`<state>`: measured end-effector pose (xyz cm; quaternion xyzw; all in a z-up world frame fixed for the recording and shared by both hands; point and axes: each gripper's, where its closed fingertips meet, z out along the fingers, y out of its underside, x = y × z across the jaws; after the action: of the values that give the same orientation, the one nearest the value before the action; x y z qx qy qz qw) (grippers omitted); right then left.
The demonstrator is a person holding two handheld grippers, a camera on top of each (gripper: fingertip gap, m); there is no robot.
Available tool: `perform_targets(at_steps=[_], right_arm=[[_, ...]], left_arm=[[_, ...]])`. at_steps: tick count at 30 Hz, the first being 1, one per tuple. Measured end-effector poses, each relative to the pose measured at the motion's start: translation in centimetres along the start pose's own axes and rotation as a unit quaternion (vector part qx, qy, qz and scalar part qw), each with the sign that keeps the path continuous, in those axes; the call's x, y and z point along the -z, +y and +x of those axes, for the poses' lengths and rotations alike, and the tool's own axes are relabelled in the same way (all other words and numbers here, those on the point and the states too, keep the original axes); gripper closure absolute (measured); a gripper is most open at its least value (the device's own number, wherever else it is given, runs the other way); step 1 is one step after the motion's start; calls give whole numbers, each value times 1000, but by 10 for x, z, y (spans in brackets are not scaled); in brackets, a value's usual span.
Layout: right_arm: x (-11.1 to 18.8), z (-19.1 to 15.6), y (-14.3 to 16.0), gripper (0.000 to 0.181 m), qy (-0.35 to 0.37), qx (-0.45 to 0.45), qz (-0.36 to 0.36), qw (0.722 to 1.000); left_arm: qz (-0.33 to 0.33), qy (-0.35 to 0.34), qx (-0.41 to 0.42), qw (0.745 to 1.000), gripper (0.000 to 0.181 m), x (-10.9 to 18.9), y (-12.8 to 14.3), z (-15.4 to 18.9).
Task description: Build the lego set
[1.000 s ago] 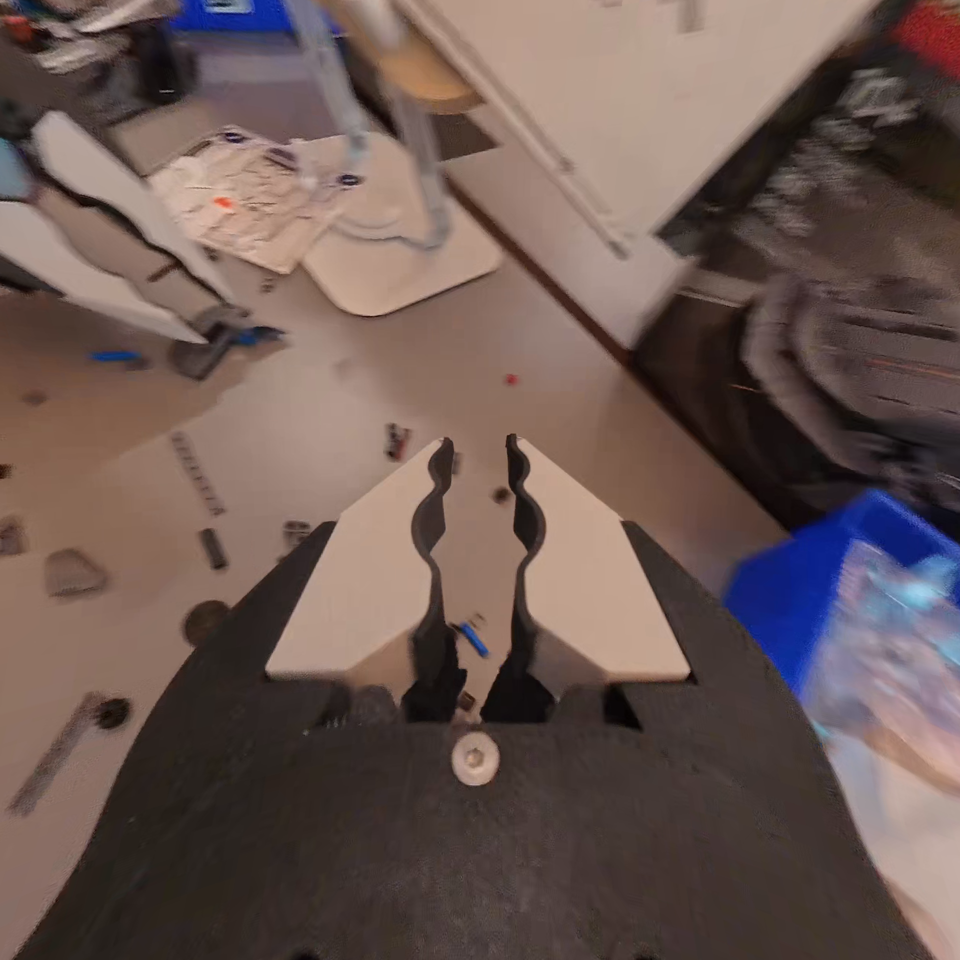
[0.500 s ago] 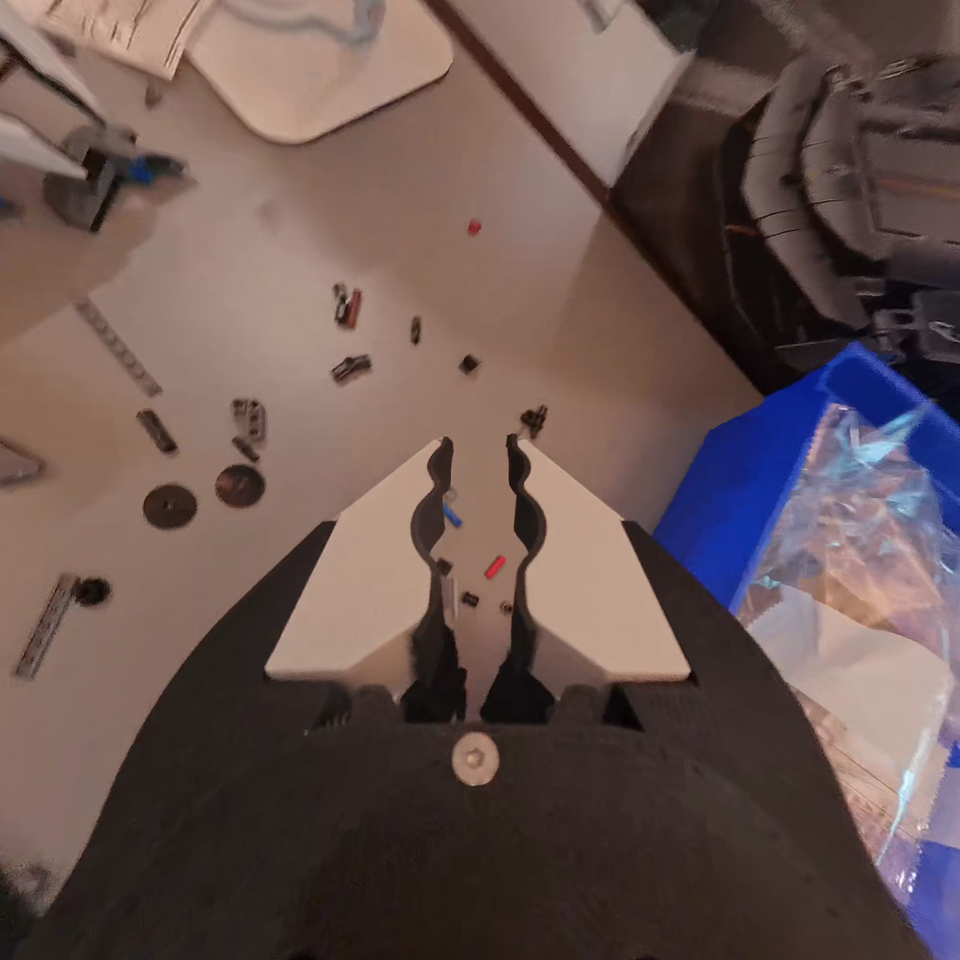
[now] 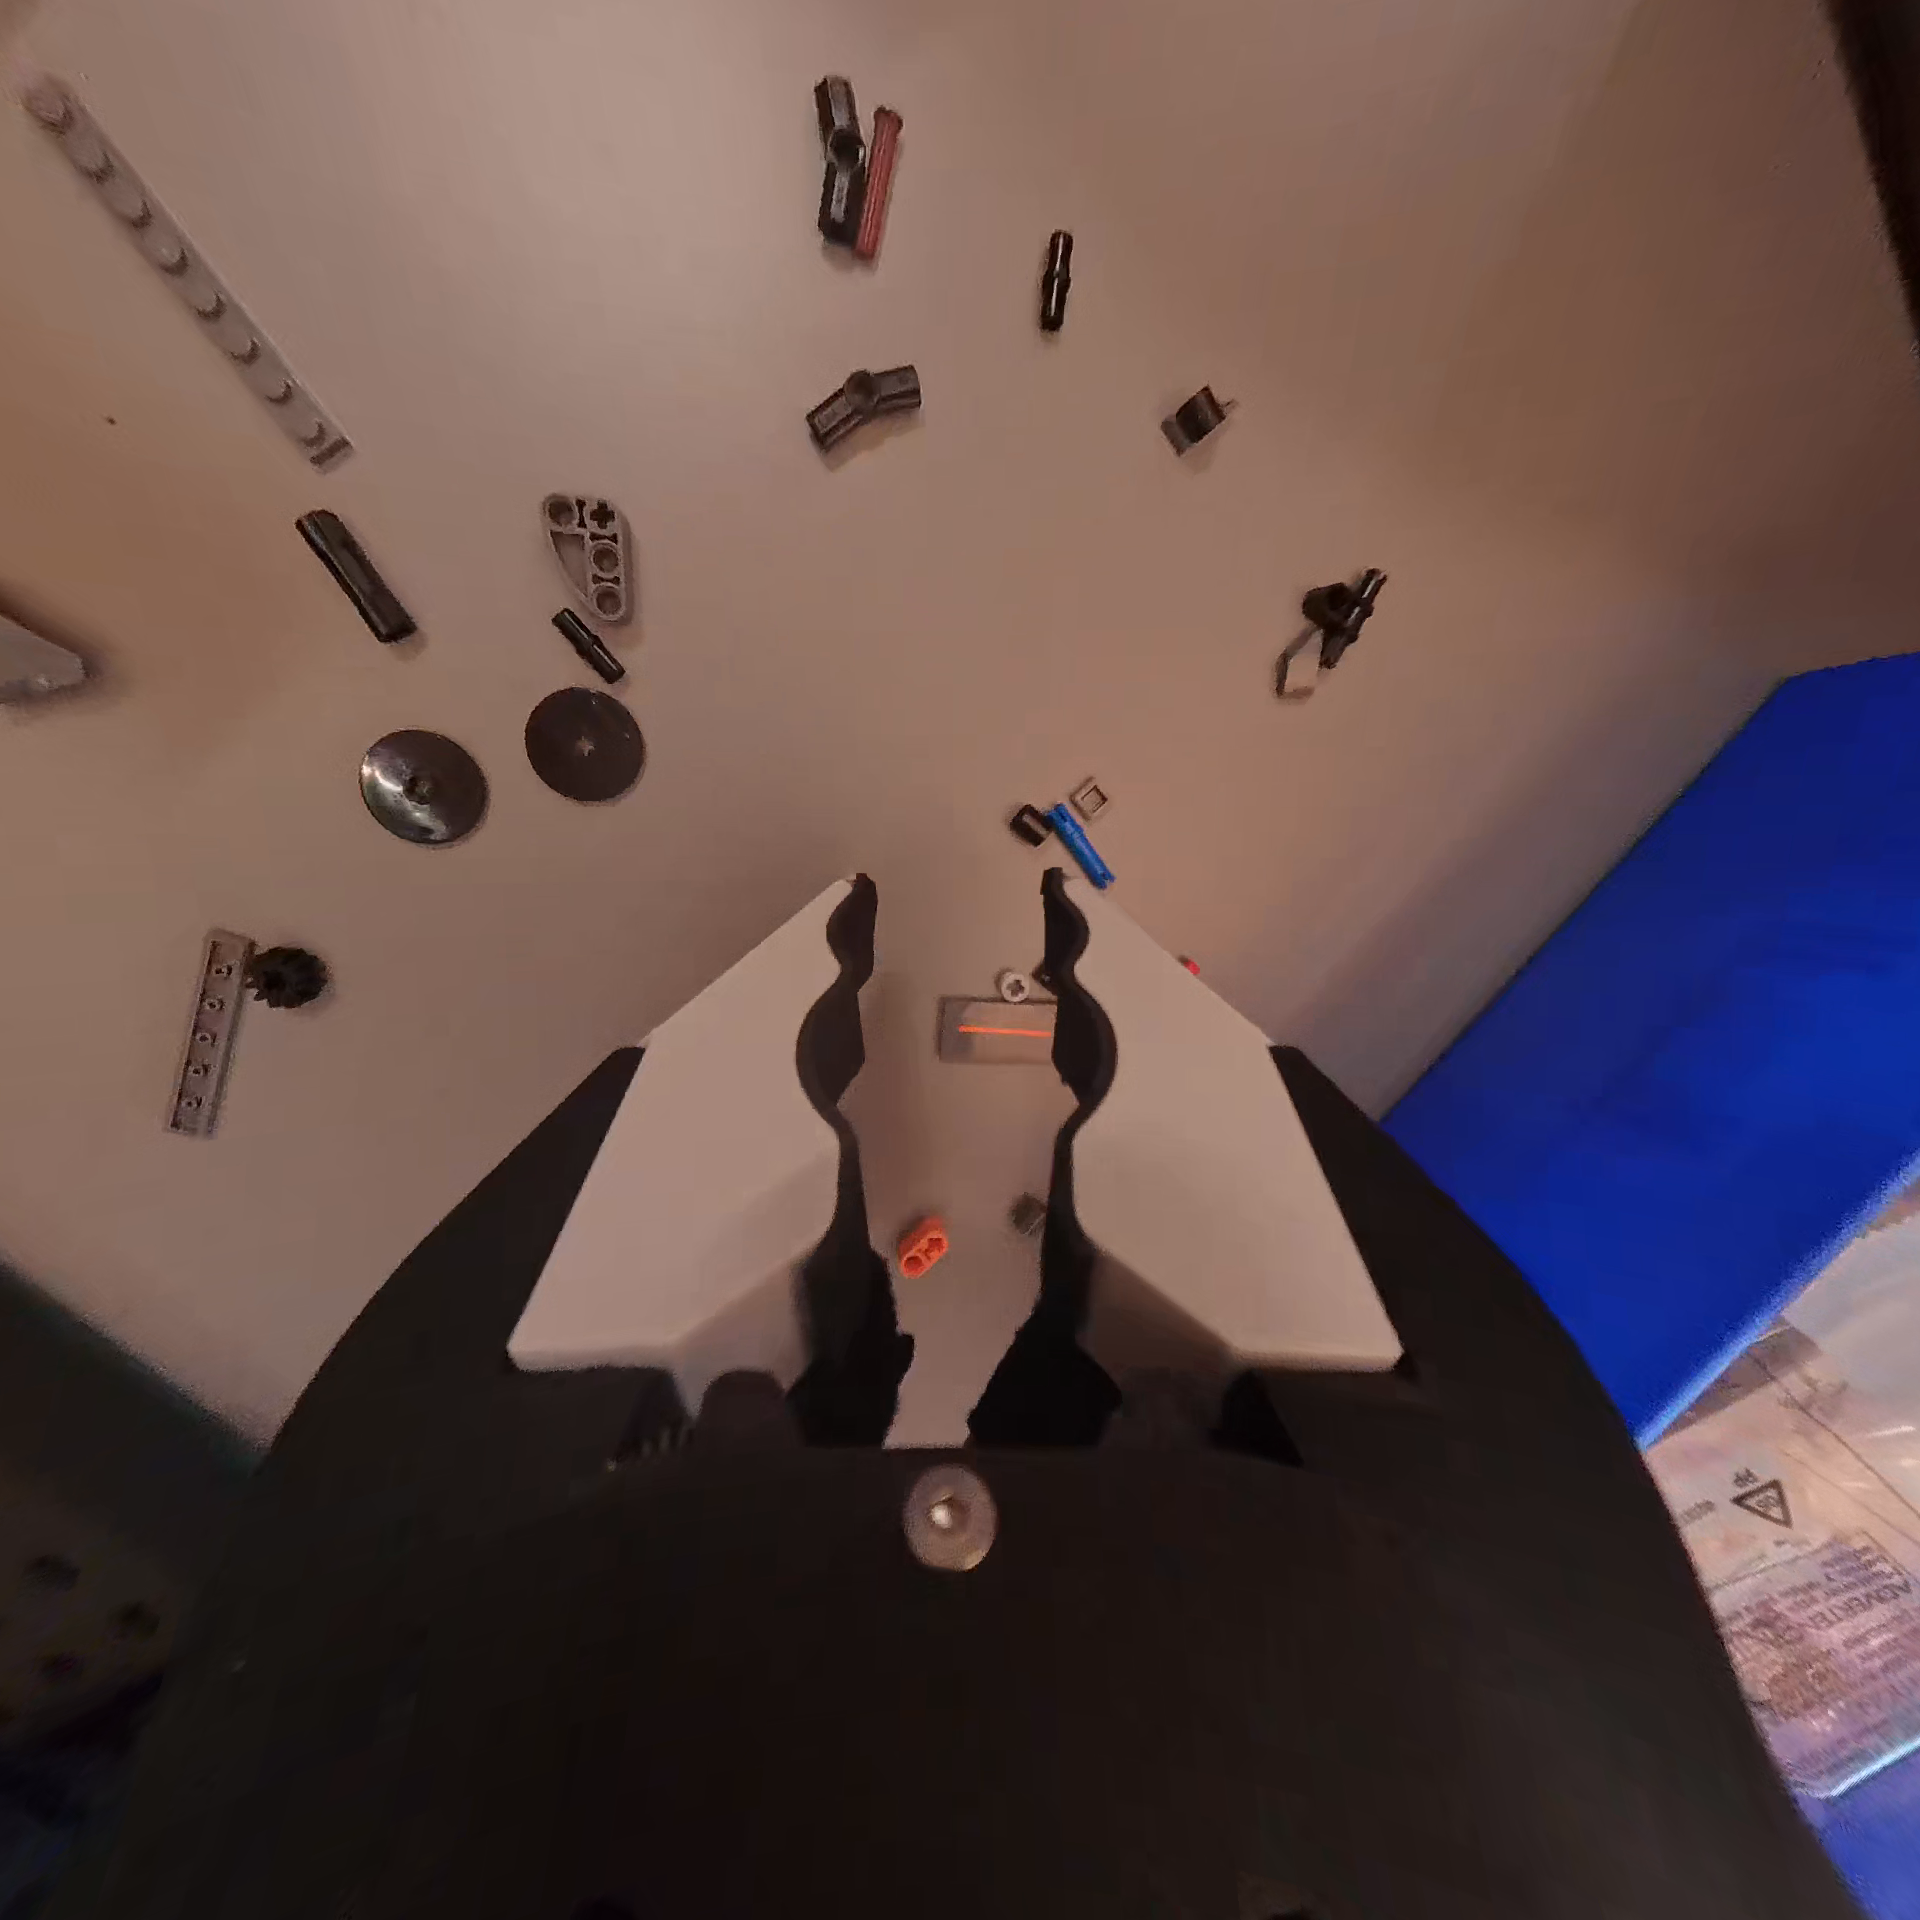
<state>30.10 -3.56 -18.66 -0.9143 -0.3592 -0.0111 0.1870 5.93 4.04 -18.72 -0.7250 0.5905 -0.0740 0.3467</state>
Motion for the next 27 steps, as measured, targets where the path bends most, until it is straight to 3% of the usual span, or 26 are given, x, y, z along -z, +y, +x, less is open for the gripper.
perform_targets(at_steps=[10, 27], right_arm=[[-12, -1, 26, 146, -4, -35, -77, 996], [-20, 6, 47, 146, 0, -77, -126, 989]], left_arm=[[7, -20, 32, 999, 161, 12, 6, -18], [-1, -20, 40, 999, 162, 11, 11, -20]])
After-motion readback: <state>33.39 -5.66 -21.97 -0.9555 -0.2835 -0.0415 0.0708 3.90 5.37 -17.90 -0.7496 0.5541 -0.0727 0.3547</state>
